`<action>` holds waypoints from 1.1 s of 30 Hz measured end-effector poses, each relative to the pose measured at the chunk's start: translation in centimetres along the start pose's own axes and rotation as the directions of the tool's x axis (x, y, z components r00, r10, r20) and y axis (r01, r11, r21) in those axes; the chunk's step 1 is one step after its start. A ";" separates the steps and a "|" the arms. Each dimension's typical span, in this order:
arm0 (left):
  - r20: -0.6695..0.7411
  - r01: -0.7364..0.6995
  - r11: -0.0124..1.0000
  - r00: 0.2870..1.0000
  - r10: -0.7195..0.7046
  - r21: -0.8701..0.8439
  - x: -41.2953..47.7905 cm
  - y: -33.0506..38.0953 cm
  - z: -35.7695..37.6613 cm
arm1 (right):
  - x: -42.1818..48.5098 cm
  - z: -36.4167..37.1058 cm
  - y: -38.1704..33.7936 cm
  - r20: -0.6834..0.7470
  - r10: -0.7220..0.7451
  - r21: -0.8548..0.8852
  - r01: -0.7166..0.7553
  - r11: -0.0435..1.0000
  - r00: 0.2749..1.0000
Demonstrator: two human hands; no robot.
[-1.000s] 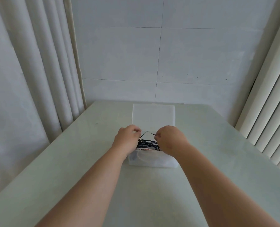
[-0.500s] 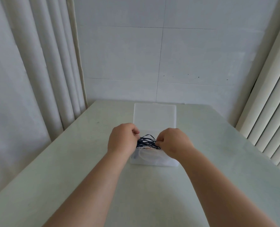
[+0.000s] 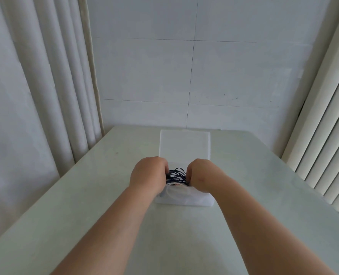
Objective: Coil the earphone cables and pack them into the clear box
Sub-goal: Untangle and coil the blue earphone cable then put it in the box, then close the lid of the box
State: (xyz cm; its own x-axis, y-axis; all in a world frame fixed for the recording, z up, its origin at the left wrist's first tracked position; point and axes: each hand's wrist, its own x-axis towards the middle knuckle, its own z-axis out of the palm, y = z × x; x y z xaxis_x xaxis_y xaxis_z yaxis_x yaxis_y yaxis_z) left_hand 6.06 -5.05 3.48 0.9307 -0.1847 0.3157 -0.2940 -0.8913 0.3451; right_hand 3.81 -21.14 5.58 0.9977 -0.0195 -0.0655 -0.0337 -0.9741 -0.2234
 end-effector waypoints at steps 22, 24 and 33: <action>0.209 0.427 0.423 0.858 -0.470 -0.799 1.6 -1.5 1.6 | 0.0 0.9 1.1 -0.244 0.020 0.251 0.043 0.967 0.970; 0.223 0.424 0.374 0.851 -0.475 -0.825 1.7 -1.3 1.6 | 0.2 0.6 1.8 -0.396 0.100 0.327 0.038 0.944 0.913; 0.382 0.465 0.217 0.861 -0.334 -0.858 1.0 -0.3 1.9 | 0.2 2.0 3.0 -0.077 0.313 0.754 -0.150 0.639 0.947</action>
State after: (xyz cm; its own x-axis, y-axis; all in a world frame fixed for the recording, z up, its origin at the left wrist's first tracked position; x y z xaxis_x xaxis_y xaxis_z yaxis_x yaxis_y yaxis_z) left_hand 7.52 -5.78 2.00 0.9832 -0.0195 -0.1815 0.1825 0.0755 0.9803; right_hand 3.75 -23.59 2.91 0.9384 -0.3408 -0.0574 -0.2164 -0.4498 -0.8665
